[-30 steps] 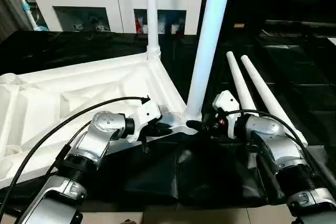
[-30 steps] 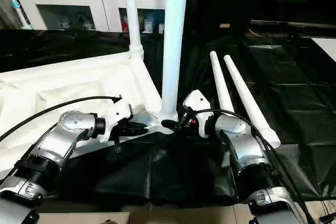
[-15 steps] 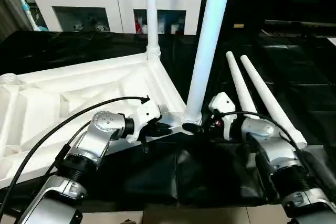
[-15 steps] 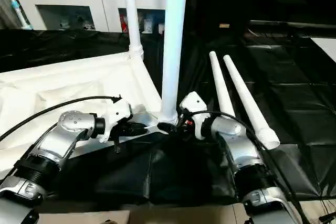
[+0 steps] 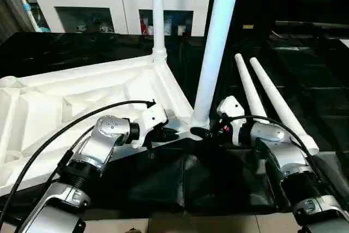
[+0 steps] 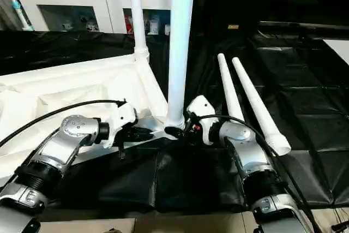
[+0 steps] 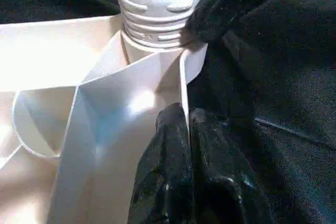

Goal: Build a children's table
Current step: Rotate leg to tighten

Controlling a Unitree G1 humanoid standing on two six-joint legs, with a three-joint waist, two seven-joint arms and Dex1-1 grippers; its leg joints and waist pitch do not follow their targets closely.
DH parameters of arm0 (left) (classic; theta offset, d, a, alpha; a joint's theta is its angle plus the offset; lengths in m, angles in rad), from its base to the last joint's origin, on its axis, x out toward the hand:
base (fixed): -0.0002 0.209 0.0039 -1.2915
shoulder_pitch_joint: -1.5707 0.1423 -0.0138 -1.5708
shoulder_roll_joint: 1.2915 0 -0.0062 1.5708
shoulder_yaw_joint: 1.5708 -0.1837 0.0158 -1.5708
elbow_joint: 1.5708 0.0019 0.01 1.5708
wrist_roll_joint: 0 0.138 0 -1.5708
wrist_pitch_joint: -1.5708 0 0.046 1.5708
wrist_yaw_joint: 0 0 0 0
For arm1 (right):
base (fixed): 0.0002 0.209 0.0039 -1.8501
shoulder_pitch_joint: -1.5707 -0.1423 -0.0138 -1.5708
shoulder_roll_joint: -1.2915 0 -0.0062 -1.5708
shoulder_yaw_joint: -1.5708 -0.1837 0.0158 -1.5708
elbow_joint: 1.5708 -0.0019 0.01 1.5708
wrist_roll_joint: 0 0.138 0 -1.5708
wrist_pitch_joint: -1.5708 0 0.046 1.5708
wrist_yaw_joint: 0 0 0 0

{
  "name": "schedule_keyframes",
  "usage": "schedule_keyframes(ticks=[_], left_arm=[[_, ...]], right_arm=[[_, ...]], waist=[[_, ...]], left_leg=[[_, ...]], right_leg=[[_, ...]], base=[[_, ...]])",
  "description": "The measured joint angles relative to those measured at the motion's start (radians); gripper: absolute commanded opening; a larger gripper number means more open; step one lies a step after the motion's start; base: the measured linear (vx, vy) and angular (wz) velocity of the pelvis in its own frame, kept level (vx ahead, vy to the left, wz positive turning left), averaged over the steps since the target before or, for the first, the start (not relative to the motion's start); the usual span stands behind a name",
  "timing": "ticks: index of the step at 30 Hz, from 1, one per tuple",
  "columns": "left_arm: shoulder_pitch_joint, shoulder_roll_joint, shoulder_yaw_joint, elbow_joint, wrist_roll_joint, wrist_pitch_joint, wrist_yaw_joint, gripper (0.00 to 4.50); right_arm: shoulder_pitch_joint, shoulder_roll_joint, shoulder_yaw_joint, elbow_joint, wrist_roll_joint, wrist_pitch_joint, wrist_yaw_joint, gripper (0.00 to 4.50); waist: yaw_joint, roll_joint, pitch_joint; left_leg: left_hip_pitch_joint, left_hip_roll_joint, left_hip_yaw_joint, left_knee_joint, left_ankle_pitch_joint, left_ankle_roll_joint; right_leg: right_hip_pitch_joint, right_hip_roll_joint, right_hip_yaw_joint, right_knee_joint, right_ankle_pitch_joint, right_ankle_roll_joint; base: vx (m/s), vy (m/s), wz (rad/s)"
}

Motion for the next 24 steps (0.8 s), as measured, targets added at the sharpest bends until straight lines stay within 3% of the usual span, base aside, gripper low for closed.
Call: schedule_keyframes(ticks=[5, 6, 11, 24], left_arm=[[0.000, 0.001, -0.002, 0.000, -0.001, 0.000, 0.000, 0.00], [0.000, 0.002, -0.003, 0.000, -0.001, 0.000, 0.000, 0.00], [0.000, 0.003, -0.003, 0.000, -0.003, 0.000, 0.000, 0.00], [-0.003, 0.004, -0.010, 0.000, -0.004, 0.000, -0.001, 0.00]], right_arm=[[0.000, 0.000, -0.001, 0.000, 0.000, 0.000, 0.000, 2.95], [0.000, 0.000, -0.001, 0.000, 0.000, 0.000, 0.000, 3.34], [0.000, 0.005, -0.002, 0.001, 0.004, 0.001, 0.010, 3.68], [-0.029, 0.028, -0.002, 0.021, 0.013, 0.000, 0.003, 3.68]], waist=[[0.000, 0.000, 0.000], [0.000, 0.000, 0.000], [0.000, 0.000, 0.000], [0.000, 0.000, 0.000]], left_leg=[[0.000, 0.000, 0.000, 0.000, 0.000, 0.000], [0.000, 0.000, 0.000, 0.000, 0.000, 0.000], [0.000, 0.000, 0.000, 0.001, 0.000, 0.000], [0.000, 0.000, 0.000, 0.002, 0.000, 0.000]], right_leg=[[0.000, 0.000, 0.000, 0.000, 0.000, 0.000], [0.000, 0.000, 0.000, 0.000, 0.000, 0.000], [0.000, 0.000, 0.000, 0.001, 0.000, 0.000], [0.000, 0.000, 0.000, 0.001, 0.000, 0.000]], base=[[0.000, 0.000, 0.00], [0.000, 0.000, 0.00], [0.000, 0.000, 0.00], [0.000, 0.000, 0.00]])
